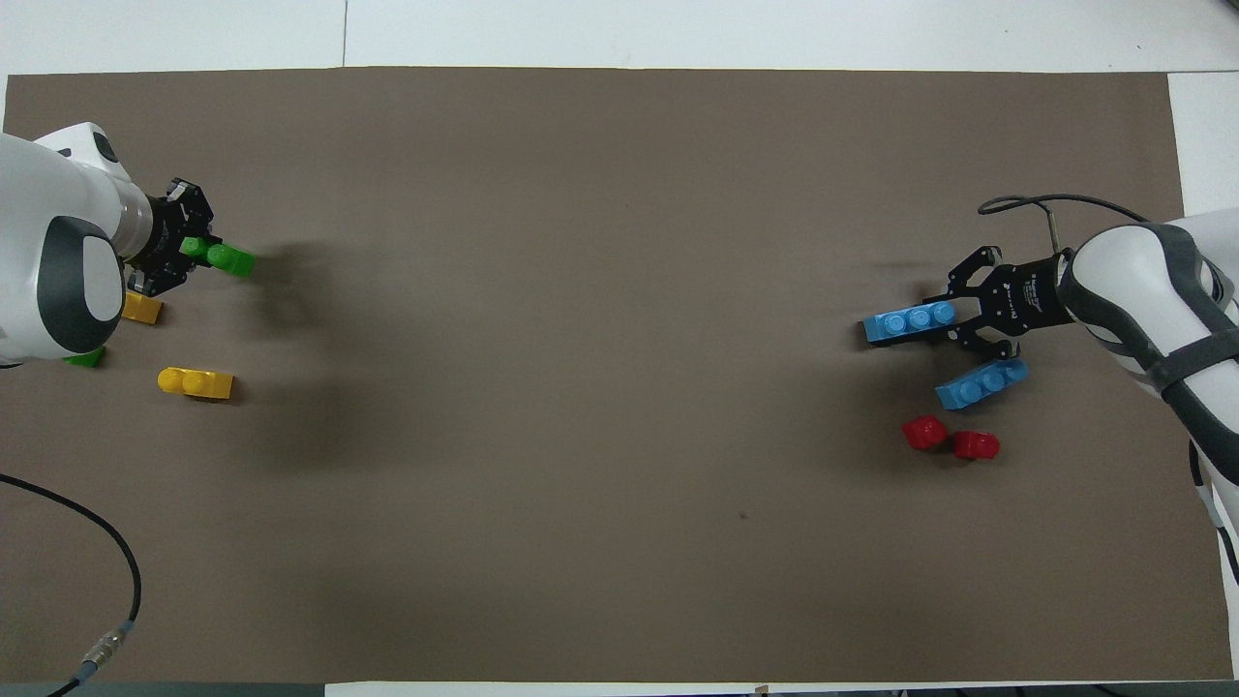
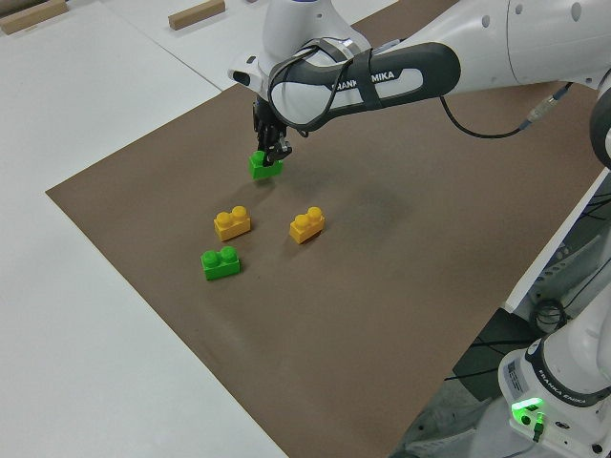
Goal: Remove green block with left arm and hold with right
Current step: 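Set the green brick down with the left gripper while the right releases blue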
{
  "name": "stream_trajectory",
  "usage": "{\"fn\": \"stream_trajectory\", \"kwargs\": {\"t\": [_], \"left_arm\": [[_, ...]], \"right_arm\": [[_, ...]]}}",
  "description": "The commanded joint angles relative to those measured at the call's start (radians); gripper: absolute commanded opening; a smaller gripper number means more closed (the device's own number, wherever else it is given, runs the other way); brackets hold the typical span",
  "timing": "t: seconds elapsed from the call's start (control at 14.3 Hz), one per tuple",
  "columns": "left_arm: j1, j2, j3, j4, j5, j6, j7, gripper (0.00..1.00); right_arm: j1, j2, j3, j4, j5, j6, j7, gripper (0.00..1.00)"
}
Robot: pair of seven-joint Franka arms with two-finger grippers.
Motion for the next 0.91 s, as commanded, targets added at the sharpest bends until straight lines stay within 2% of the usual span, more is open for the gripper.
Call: {"fn": "stream_trajectory", "kwargs": {"t": [0.0,0.21,0.28,0.49,0.84], "left_arm": [[0.028,0.024,-0.009,0.022,0.001,0.023,0.026,0.0],[0.022,0.036,-0.009,0.018,-0.002,0.083,0.025,0.0],[0.021,0.051,-0.009,0.021,-0.001,0.086,0.025,0.0],[0.022,0.062,-0.009,0.021,-0.001,0.107,0.026,0.0],[0.024,0.062,-0.009,0.011,0.001,0.132,0.034,0.0]], "right_arm": [[-0.002,-0.016,0.004,0.022,-0.018,-0.023,-0.007,0.93],[-0.002,-0.057,0.0,0.08,-0.075,-0.118,0.005,0.97],[0.0,-0.089,0.002,0.098,-0.124,-0.144,0.004,1.0],[0.009,-0.19,0.025,0.123,-0.254,-0.205,-0.013,1.0],[0.116,-0.378,0.031,0.158,-0.389,-0.34,-0.105,1.0]]}}
